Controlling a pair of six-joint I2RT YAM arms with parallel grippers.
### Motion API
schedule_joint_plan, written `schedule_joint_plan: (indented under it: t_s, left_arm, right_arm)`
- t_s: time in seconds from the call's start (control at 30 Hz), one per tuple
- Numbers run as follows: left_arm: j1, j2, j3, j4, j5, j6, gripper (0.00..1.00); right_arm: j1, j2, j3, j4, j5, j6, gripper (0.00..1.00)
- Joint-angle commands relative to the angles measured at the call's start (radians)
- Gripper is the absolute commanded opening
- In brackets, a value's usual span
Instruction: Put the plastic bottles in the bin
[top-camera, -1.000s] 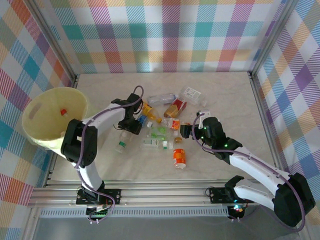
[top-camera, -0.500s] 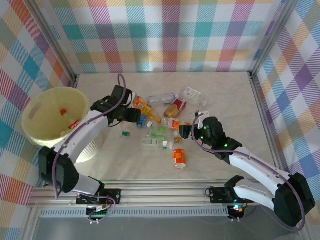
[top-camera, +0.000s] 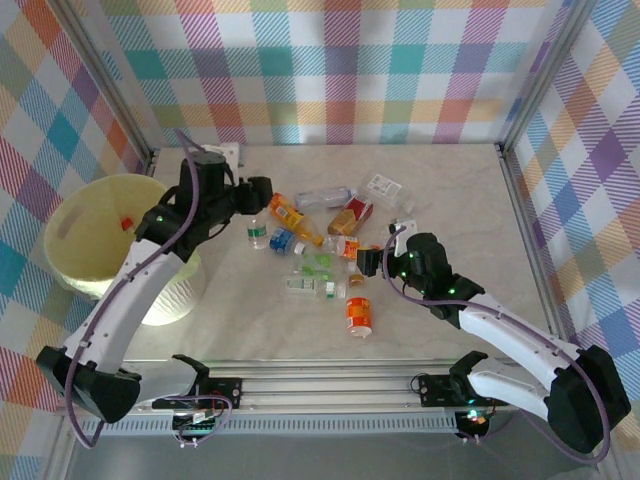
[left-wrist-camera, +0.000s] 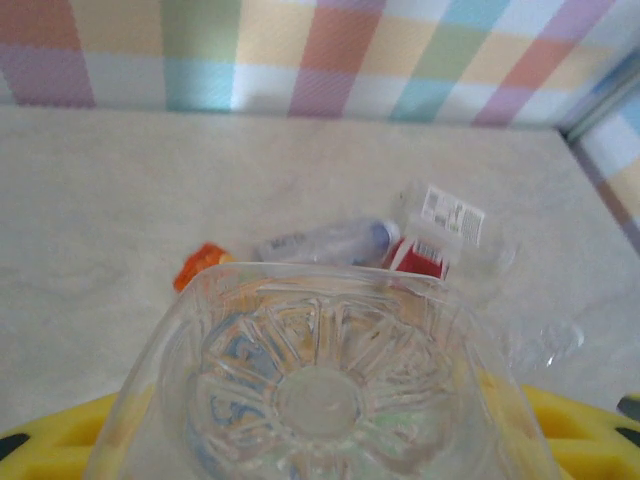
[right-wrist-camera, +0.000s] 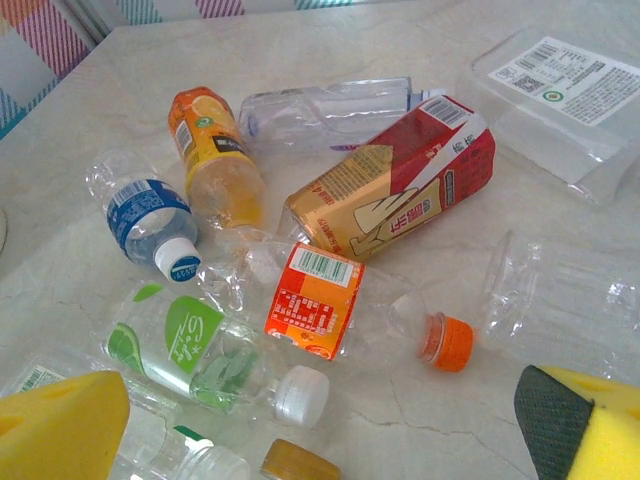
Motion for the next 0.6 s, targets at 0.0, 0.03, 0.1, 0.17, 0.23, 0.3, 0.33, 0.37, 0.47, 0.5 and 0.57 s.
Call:
schedule_joint_plan:
  t_s: [0.0, 0.03, 0.1, 0.17, 0.23, 0.3, 0.33, 0.37, 0.47, 0.5, 0.57]
  left_arm:
    - [0.015, -0.040, 0.094, -0.021, -0.110, -0.039, 0.43]
    - [0.017, -0.045, 0.111, -0.028, -0.131, -0.032, 0.42]
    - [0.020, -0.056, 0.133, -0.026, -0.169, -0.009, 0.43]
    - [0.023, -0.064, 0.159, -0.035, -0.236, 0.012, 0.43]
    - [0.026, -0.071, 0.180, -0.050, -0.310, 0.027, 0.43]
    - [0.031, -0.086, 0.188, -0.054, -0.384, 0.042, 0.43]
    - [0.035, -0.096, 0.189, -0.052, -0.416, 0.049, 0.43]
    - [0.041, -0.105, 0.188, -0.051, -0.457, 0.055, 0.43]
    - [0.063, -0.120, 0.199, -0.069, -0.595, 0.060, 0.42]
    - [0.074, -0.125, 0.199, -0.071, -0.628, 0.064, 0.42]
    - [0.108, -0.135, 0.205, -0.075, -0.670, 0.074, 0.42]
  right_arm:
    - [0.006, 0.017, 0.003, 0.037, -0.018, -0.030, 1.00]
    - [0.006, 0.023, 0.007, 0.037, -0.020, -0.032, 1.00]
    - [0.006, 0.030, 0.015, 0.039, -0.027, -0.036, 1.00]
    - [0.006, 0.035, 0.020, 0.040, -0.030, -0.039, 1.00]
    - [0.006, 0.035, 0.021, 0.039, -0.033, -0.039, 1.00]
    - [0.006, 0.035, 0.020, 0.038, -0.037, -0.039, 1.00]
    - [0.006, 0.033, 0.020, 0.039, -0.038, -0.039, 1.00]
    - [0.006, 0.032, 0.021, 0.040, -0.043, -0.041, 1.00]
    - [0.006, 0.023, 0.012, 0.066, -0.126, -0.077, 1.00]
    - [0.006, 0.016, 0.005, 0.086, -0.167, -0.091, 1.00]
    - [0.006, 0.008, -0.001, 0.110, -0.238, -0.112, 1.00]
